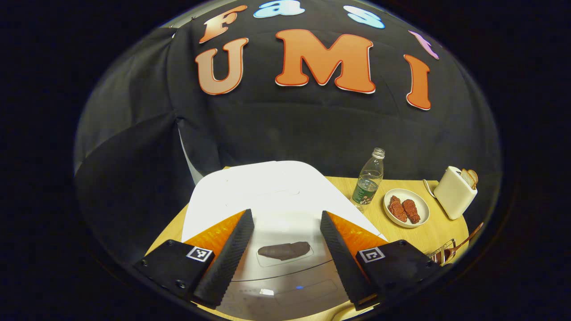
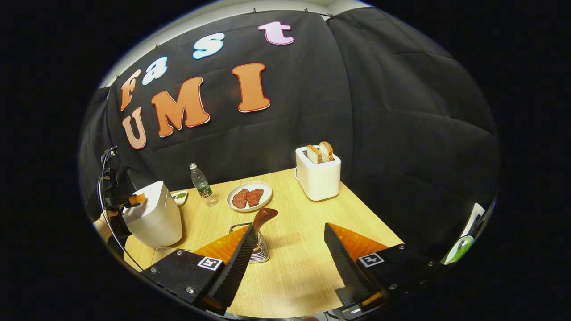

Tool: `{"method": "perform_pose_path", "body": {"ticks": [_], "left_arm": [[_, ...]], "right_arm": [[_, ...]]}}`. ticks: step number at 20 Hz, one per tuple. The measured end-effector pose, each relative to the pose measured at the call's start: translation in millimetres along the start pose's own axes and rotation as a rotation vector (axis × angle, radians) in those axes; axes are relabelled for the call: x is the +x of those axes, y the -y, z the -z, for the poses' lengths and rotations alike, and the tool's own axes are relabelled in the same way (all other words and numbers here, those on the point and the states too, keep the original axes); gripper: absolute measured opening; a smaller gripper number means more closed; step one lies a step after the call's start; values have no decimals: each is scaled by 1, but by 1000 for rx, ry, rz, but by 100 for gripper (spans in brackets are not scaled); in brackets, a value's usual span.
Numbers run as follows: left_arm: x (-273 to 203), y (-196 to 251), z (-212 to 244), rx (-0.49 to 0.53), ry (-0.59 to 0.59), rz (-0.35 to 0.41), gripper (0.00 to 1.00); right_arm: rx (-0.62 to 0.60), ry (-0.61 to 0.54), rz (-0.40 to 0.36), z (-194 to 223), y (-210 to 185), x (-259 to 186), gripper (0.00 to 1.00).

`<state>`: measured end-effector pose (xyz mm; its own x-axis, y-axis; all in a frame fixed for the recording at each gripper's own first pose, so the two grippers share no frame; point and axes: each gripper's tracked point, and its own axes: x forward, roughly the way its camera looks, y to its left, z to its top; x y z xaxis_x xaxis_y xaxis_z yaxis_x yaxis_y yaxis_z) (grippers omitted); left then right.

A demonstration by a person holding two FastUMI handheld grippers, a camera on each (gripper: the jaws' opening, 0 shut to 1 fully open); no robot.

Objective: Close the left gripper, press the button to open the rice cooker; take a wooden spoon from the chopstick holder with the right hand, scoop a spoonful of rice and pour it into the rice cooker, then put the wooden spoon back into the chopstick holder.

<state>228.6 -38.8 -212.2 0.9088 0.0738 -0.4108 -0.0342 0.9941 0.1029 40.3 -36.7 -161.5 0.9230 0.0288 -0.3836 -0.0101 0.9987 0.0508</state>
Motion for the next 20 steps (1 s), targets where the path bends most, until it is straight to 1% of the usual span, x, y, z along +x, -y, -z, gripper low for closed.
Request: {"method": "perform_pose_path", "body": {"ticks": [2,3,5,8,12,14,17,20], "left_arm": [[-9,0,2,21,-25,26,100],[-15,2,1,13,-35,40,100],[-32,-1,-17,-4,-7,53,100],[-70,-4,-65,-11,76,71,100],[-120,-23,-138,-75,204,67,100],[-157,-34,-173,-79,274,52,100],[-211,-51,-209,-80,363,12,100],[-254,-61,-227,-73,420,1,100]], "right_arm": [[-13,20,2,-11,0,-1,95],[-20,30,2,-17,0,-2,95],[-39,50,1,-30,-2,-3,95],[-83,100,13,-58,-2,-5,95],[-147,182,18,-102,-9,-10,95],[-181,228,10,-127,-17,-16,95],[-213,284,-14,-162,-32,-31,95],[-215,314,-47,-184,-49,-43,95]]}}
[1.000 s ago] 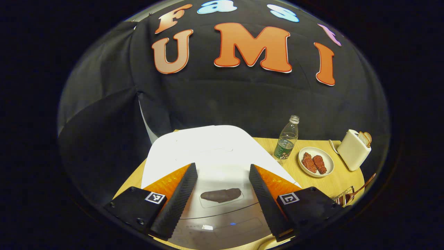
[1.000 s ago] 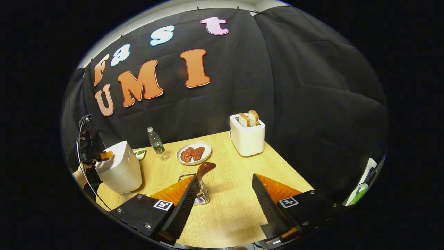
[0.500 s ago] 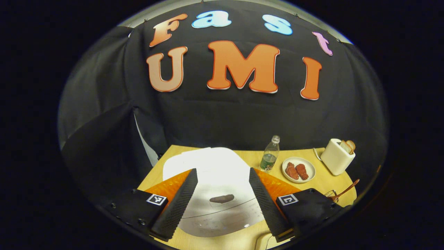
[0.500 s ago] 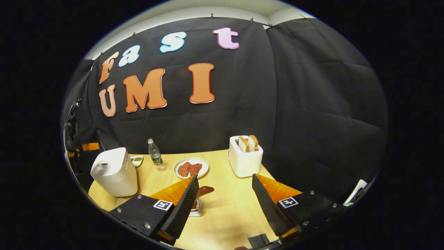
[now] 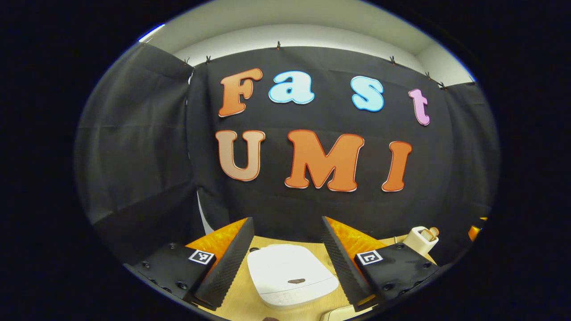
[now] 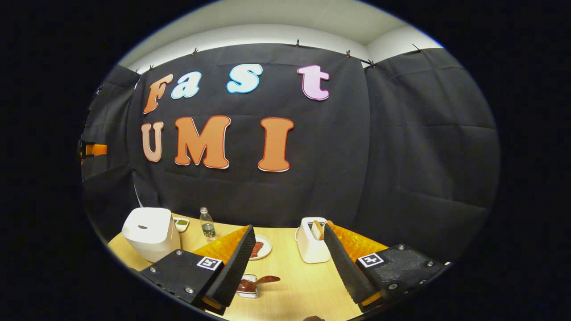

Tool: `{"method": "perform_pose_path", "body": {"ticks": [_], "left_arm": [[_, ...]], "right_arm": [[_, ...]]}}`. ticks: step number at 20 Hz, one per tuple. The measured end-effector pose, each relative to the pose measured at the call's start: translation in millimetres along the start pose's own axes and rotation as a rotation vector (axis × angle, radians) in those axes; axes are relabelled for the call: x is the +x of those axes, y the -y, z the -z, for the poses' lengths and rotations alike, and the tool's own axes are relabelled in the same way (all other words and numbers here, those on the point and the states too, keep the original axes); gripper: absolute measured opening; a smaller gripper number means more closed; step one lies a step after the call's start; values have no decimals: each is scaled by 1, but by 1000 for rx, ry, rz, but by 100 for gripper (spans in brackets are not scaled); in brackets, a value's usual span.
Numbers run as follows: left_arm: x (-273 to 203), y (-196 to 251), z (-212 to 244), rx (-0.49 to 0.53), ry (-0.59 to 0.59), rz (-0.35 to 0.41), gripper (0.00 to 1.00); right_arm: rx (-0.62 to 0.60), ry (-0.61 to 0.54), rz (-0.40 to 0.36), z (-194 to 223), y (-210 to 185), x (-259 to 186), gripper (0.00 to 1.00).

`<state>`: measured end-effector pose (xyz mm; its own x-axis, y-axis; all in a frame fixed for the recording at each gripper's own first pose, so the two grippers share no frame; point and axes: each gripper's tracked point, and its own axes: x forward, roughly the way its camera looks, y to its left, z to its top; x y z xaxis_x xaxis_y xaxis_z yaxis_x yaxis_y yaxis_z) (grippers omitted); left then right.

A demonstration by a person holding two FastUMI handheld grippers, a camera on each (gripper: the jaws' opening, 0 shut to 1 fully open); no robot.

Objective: Close the left gripper, press the button to open the rice cooker; take a wooden spoon from the chopstick holder with the right hand, scoop a spoonful of rice and pour it into the rice cooker, then put the wooden spoon back into the chopstick holder.

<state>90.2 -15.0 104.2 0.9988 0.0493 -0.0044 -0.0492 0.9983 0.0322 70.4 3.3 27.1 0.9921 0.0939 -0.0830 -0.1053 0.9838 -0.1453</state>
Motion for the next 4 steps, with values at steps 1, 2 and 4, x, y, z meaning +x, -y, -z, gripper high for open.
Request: {"method": "perform_pose_path", "body": {"ticks": [1,2,4], "left_arm": [[-10,-3,-6,8,12,-1,100],[-21,-8,-11,13,20,-7,100],[-40,-16,-18,17,46,-26,100]], "right_arm": [[-2,16,-9,-9,-3,-3,95],[-3,16,-13,-16,-6,-8,95],[1,34,-24,-28,-12,-17,100]]}}
